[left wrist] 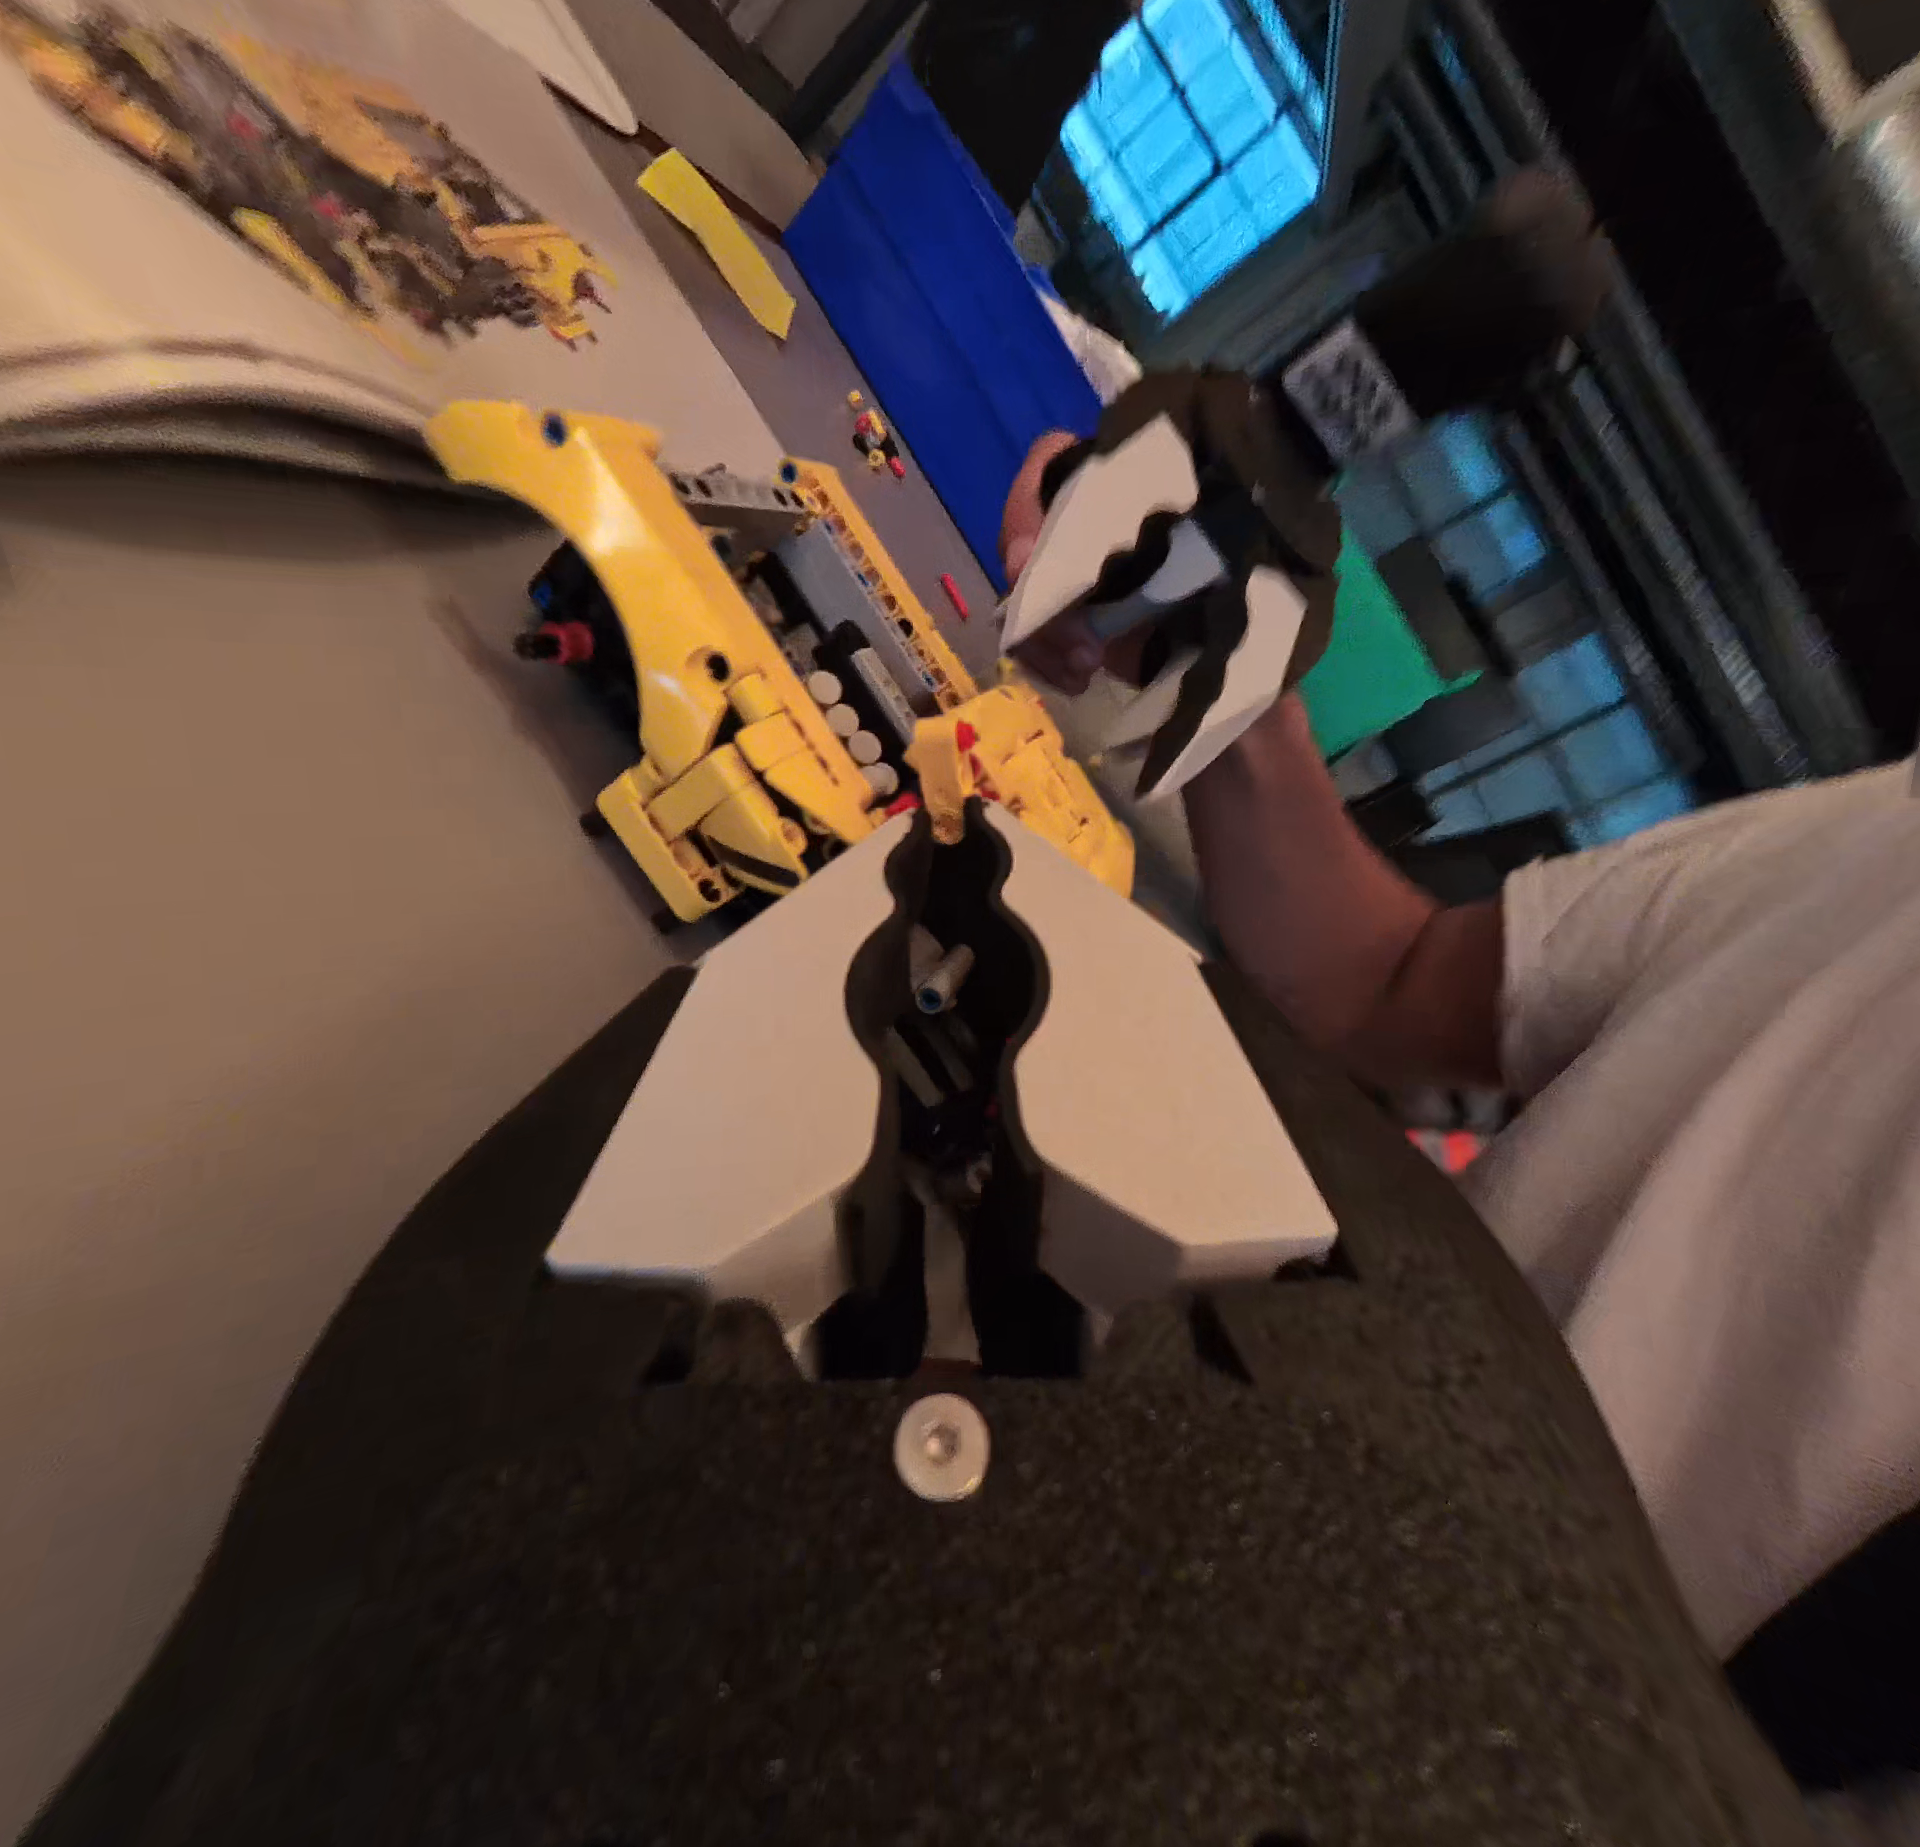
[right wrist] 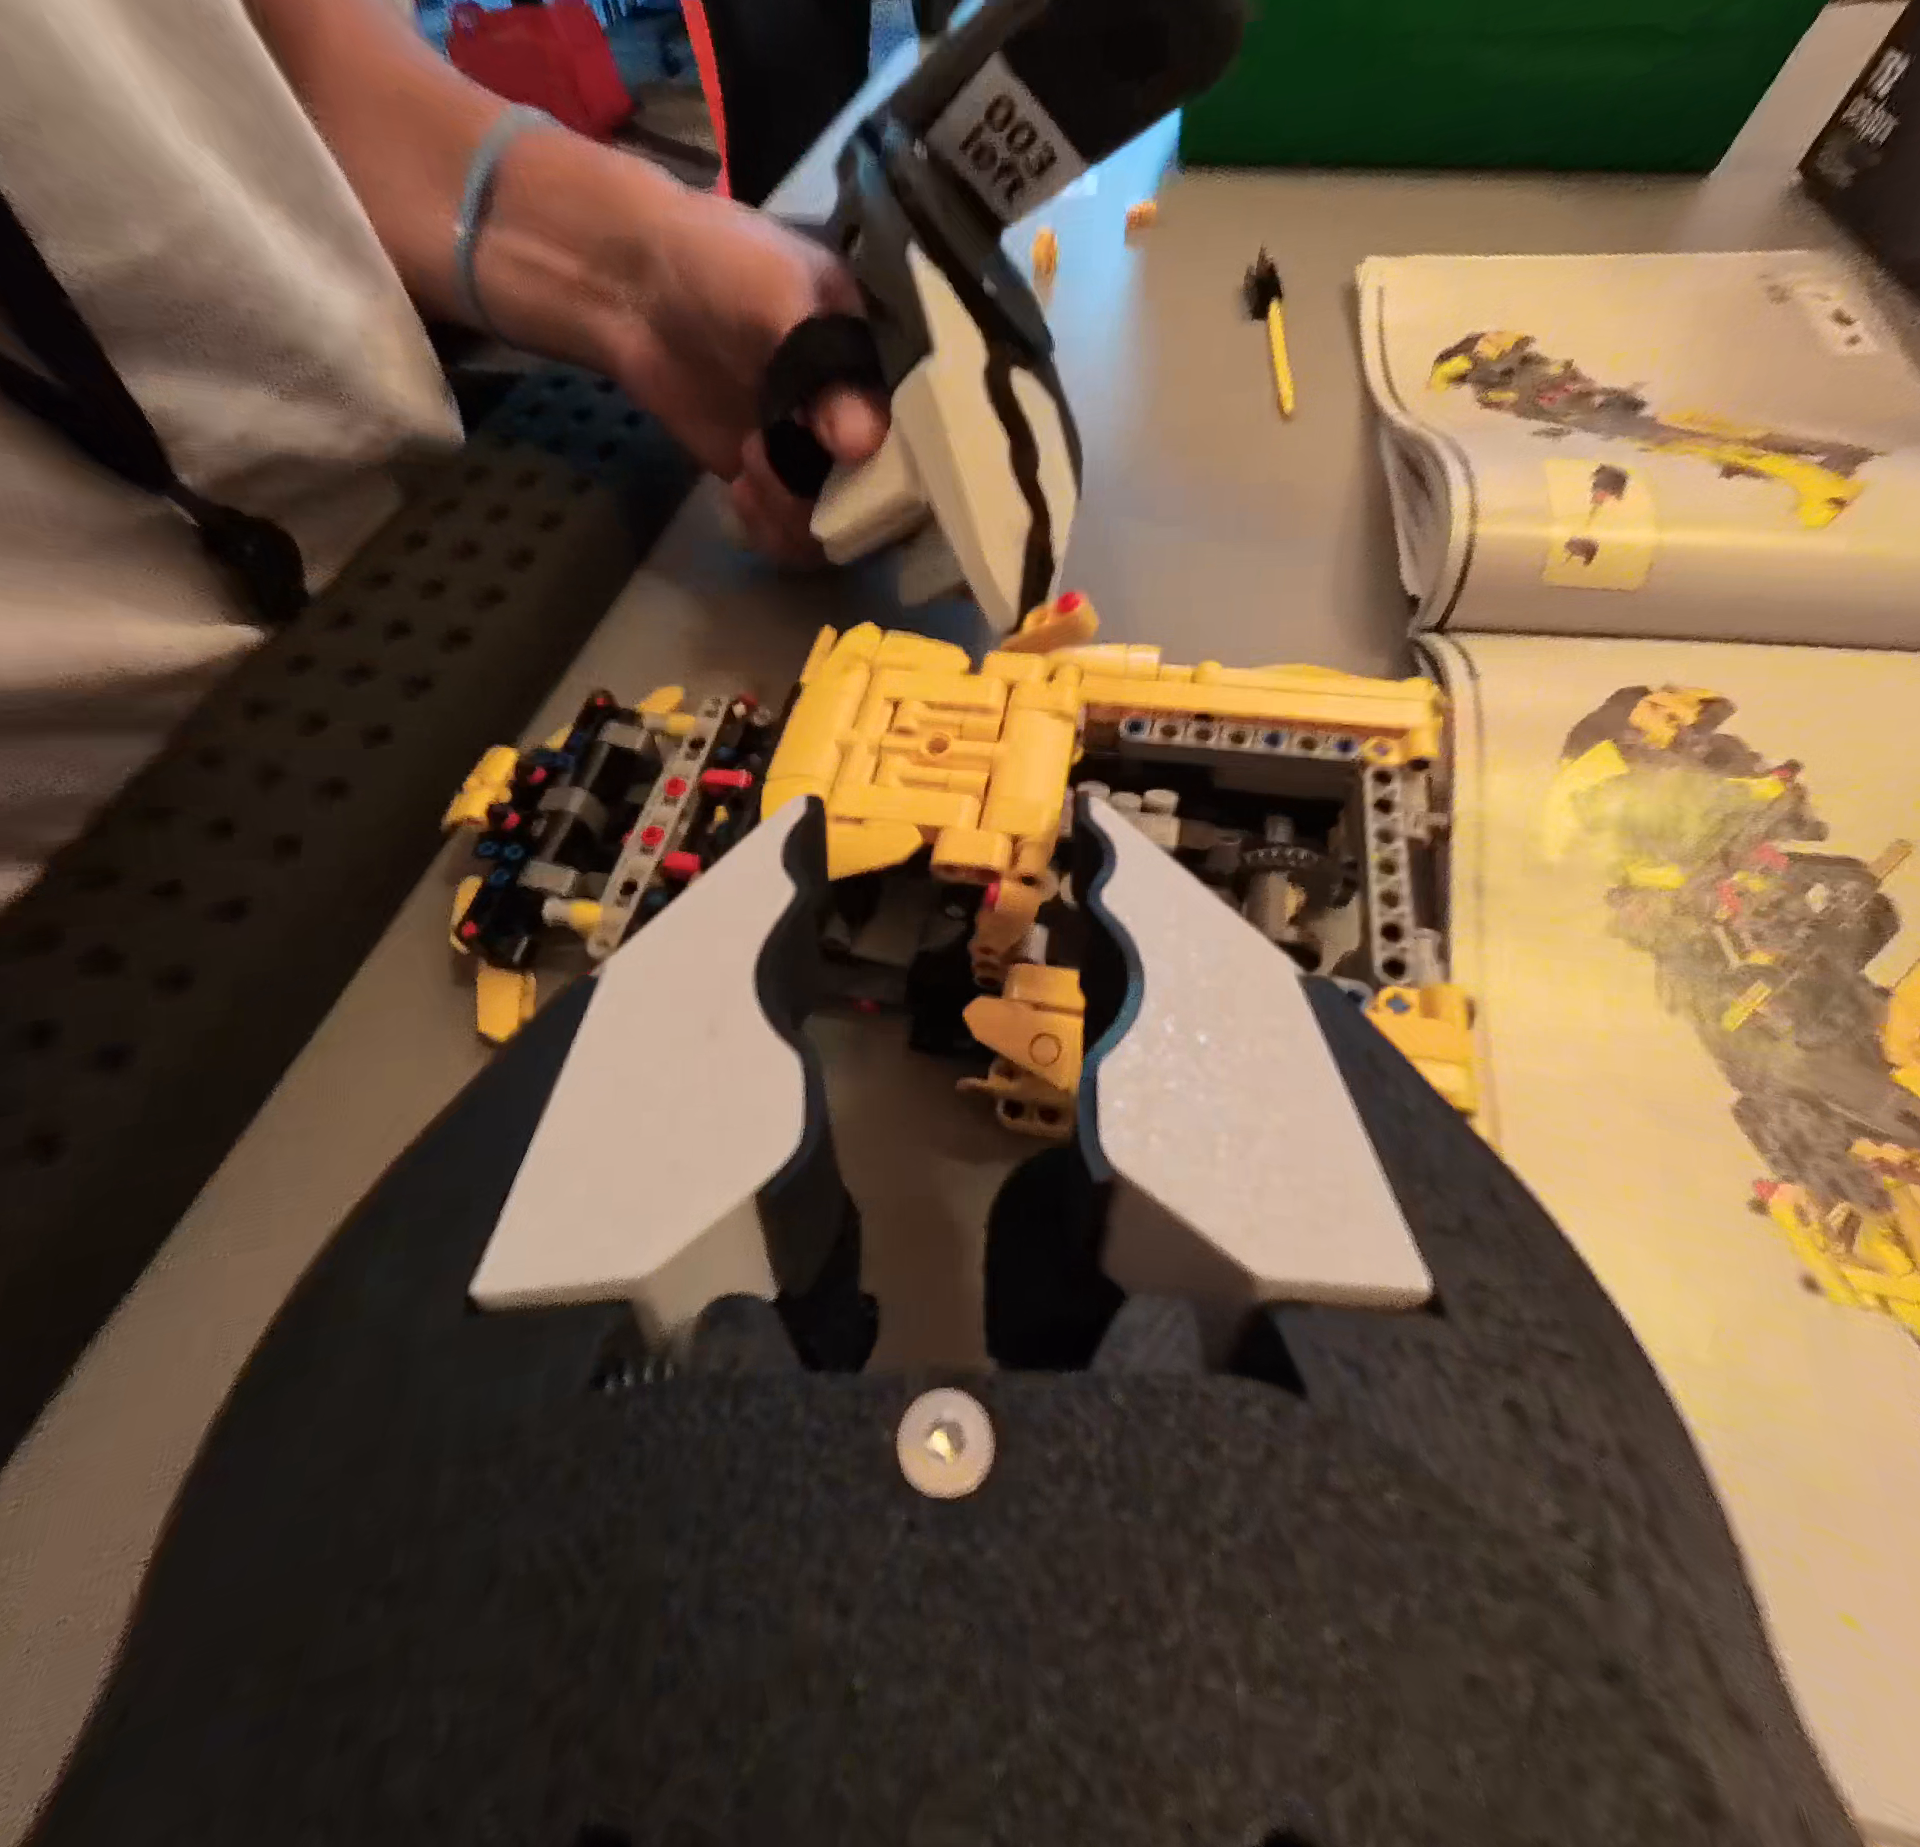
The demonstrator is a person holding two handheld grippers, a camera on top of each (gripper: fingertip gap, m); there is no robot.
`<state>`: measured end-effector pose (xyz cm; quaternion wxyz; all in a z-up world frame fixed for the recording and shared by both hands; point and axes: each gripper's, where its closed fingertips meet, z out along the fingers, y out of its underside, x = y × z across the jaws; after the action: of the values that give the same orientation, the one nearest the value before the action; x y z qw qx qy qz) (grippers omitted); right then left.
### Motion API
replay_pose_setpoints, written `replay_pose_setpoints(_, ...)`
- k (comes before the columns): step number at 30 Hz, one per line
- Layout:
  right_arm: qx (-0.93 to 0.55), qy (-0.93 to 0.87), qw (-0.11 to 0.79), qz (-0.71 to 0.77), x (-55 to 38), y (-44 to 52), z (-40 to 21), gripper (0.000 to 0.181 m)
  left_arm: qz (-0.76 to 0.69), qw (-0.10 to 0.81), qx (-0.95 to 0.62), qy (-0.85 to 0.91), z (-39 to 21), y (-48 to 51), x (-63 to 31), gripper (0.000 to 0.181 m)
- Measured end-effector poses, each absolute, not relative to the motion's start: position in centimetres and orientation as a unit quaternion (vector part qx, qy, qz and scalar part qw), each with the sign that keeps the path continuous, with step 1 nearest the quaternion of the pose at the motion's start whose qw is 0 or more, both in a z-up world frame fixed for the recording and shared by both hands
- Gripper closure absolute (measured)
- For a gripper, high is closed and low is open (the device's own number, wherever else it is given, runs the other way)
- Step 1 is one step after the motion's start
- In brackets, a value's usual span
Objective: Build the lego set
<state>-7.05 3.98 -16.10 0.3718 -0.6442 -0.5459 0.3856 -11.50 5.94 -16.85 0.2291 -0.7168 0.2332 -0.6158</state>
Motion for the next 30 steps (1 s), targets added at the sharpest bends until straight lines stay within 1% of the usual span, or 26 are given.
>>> replay_pose_setpoints(2,-0.636,-0.521,0.389,0.416,-7.5,4.7,-13.7,0.136,-0.582,0.270,-0.708,0.294,-16.5,5.9,-11.4,0.175)
replay_pose_setpoints(4,-0.655,-0.480,0.387,0.437,-8.3,6.0,-12.2,0.145,-0.544,0.303,-0.701,0.347,-16.6,5.9,-11.5,0.175)
replay_pose_setpoints(7,-0.699,-0.457,0.310,0.454,-10.0,6.4,-13.0,0.146,-0.518,0.341,-0.680,0.392,-15.9,5.9,-11.5,0.175)
replay_pose_setpoints(10,-0.714,-0.482,0.283,0.421,-11.2,6.3,-14.6,0.150,-0.483,0.371,-0.655,0.447,-15.5,5.4,-11.4,0.175)
replay_pose_setpoints(13,-0.714,-0.524,0.249,0.391,-11.9,5.1,-15.5,0.167,-0.453,0.383,-0.639,0.489,-15.3,4.9,-11.3,0.175)
replay_pose_setpoints(17,-0.720,-0.566,0.225,0.332,-12.1,4.5,-16.1,0.173,-0.417,0.392,-0.621,0.536,-15.4,4.3,-11.4,0.175)
replay_pose_setpoints(20,-0.717,-0.578,0.225,0.319,-12.4,4.5,-15.6,0.172,-0.408,0.397,-0.609,0.552,-15.1,4.3,-11.6,0.175)
replay_pose_setpoints(22,-0.724,-0.574,0.210,0.319,-12.5,4.4,-15.9,0.166,-0.404,0.396,-0.607,0.557,-15.1,4.4,-11.7,0.175)
replay_pose_setpoints(24,-0.728,-0.570,0.195,0.328,-12.9,4.2,-15.9,0.165,-0.406,0.392,-0.599,0.568,-15.1,4.1,-11.6,0.175)
replay_pose_setpoints(27,-0.739,-0.570,0.176,0.314,-12.7,4.2,-16.8,0.169,-0.389,0.382,-0.596,0.589,-16.0,4.2,-11.6,0.175)
replay_pose_setpoints(30,-0.744,-0.561,0.186,0.311,-12.8,4.7,-16.4,0.170,-0.407,0.385,-0.602,0.569,-15.6,4.8,-11.8,0.175)
